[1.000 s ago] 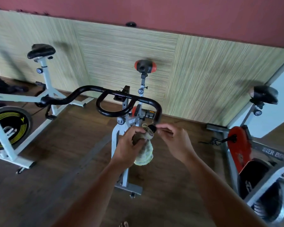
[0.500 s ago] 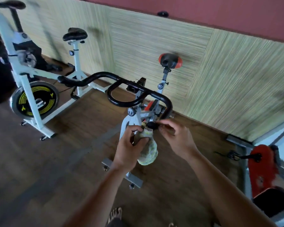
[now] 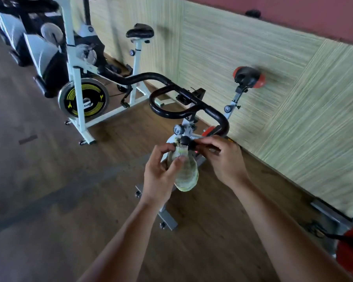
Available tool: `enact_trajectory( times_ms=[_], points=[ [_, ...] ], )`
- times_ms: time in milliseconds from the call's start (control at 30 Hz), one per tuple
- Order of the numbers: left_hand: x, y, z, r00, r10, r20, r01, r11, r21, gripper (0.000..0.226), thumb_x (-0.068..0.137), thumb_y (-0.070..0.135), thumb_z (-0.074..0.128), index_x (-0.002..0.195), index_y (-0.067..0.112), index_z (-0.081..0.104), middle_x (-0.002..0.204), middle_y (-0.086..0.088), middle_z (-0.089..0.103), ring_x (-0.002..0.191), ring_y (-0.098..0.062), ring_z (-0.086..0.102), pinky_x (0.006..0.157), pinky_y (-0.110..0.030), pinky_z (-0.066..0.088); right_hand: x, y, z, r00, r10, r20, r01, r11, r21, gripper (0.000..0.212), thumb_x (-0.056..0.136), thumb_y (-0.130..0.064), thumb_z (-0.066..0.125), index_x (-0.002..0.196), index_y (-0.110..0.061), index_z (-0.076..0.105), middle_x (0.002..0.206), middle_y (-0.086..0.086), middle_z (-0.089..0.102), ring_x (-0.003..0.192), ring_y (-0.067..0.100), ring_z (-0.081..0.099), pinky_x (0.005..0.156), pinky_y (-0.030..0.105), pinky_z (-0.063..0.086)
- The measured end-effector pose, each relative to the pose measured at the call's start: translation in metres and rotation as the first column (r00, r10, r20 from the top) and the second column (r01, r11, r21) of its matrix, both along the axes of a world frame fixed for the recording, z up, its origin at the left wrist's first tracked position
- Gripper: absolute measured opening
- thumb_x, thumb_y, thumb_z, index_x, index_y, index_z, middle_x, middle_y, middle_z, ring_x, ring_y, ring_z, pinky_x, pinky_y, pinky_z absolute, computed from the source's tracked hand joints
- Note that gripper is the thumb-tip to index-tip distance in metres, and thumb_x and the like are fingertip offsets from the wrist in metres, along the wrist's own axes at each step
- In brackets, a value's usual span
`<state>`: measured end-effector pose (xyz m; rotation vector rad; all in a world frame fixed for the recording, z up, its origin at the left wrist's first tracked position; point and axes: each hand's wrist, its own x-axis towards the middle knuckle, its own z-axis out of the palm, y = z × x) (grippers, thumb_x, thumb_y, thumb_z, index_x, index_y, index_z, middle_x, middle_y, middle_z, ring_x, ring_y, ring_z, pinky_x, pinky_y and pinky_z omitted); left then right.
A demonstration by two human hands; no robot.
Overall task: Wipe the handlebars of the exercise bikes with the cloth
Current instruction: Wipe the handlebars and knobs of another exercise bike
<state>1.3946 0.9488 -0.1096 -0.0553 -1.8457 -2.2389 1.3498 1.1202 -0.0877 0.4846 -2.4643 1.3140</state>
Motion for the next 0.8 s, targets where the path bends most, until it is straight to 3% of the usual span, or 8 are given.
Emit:
enact_trajectory(
  times_ms=[100,200,333,400,467,633,800],
  points=[
    [-0.006,0.003,-0.008,0.996,-0.005,-0.092,0.010,0.998,0.059,0.016,0.087,0.011,0.064,0.095,0.025,0.062,0.086,0.010,0.064,0.076,-0.007,0.060,0.065,-0.022,0.050,-0.002,0.000,-0.012,0.997,0.008,-0.078,-0.012,0.999,-0.050,0.021,0.088,-0.008,0.074,0.108,-0.013,0.076,0.100,-0.012,0.074,0.091,-0.002,0.069,0.078,0.013,0.053],
    [-0.011,0.005,-0.019,0.987,0.000,-0.162,0.012,0.997,0.072,0.014,0.084,0.023,0.065,0.094,0.033,0.065,0.086,0.011,0.063,0.079,-0.012,0.057,0.068,-0.031,0.048,-0.006,0.002,-0.021,0.995,0.042,-0.086,-0.052,0.992,-0.119,0.021,0.089,-0.007,0.072,0.108,-0.015,0.075,0.100,-0.012,0.073,0.092,0.005,0.070,0.079,0.022,0.056],
    [-0.020,0.007,-0.036,0.958,0.053,-0.280,-0.034,0.997,0.072,0.016,0.083,0.023,0.065,0.094,0.035,0.067,0.088,0.000,0.062,0.080,-0.014,0.057,0.067,-0.028,0.049,-0.011,0.004,-0.031,0.982,0.065,-0.175,-0.090,0.986,-0.138,0.022,0.089,-0.005,0.071,0.109,-0.014,0.075,0.103,-0.016,0.071,0.098,0.000,0.069,0.084,0.013,0.051],
    [-0.027,0.008,-0.046,0.938,0.090,-0.334,-0.079,0.996,0.046,0.016,0.084,0.023,0.068,0.095,0.034,0.067,0.091,-0.010,0.057,0.080,-0.019,0.054,0.067,-0.033,0.048,-0.015,0.004,-0.037,0.975,0.069,-0.213,-0.104,0.982,-0.157,0.020,0.089,-0.005,0.071,0.108,-0.012,0.075,0.103,-0.013,0.071,0.097,-0.001,0.068,0.084,0.011,0.050],
    [-0.034,0.010,-0.055,0.912,0.112,-0.395,-0.105,0.994,0.039,0.017,0.085,0.022,0.070,0.097,0.033,0.065,0.090,-0.007,0.058,0.079,-0.019,0.054,0.069,-0.037,0.047,-0.019,0.004,-0.043,0.964,0.077,-0.254,-0.125,0.976,-0.177,0.020,0.090,-0.003,0.070,0.108,-0.011,0.075,0.103,-0.013,0.071,0.096,-0.003,0.068,0.082,0.010,0.050],
    [-0.045,0.021,-0.070,0.841,0.126,-0.526,-0.090,0.992,0.093,0.022,0.085,0.005,0.072,0.099,0.014,0.058,0.090,0.011,0.064,0.082,-0.006,0.060,0.073,-0.023,0.052,-0.025,0.004,-0.056,0.927,0.101,-0.362,-0.182,0.963,-0.198,0.024,0.093,-0.001,0.066,0.113,-0.012,0.074,0.105,-0.013,0.070,0.099,-0.005,0.065,0.082,0.007,0.047],
    [-0.050,0.040,-0.083,0.757,0.246,-0.605,-0.272,0.961,0.051,0.022,0.089,-0.002,0.069,0.099,0.013,0.057,0.086,0.019,0.064,0.067,0.004,0.058,0.060,-0.010,0.045,-0.036,0.011,-0.066,0.893,0.091,-0.440,-0.175,0.973,-0.153,0.028,0.095,-0.004,0.063,0.108,-0.026,0.074,0.102,-0.014,0.072,0.098,0.002,0.068,0.084,0.017,0.051]
  ],
)
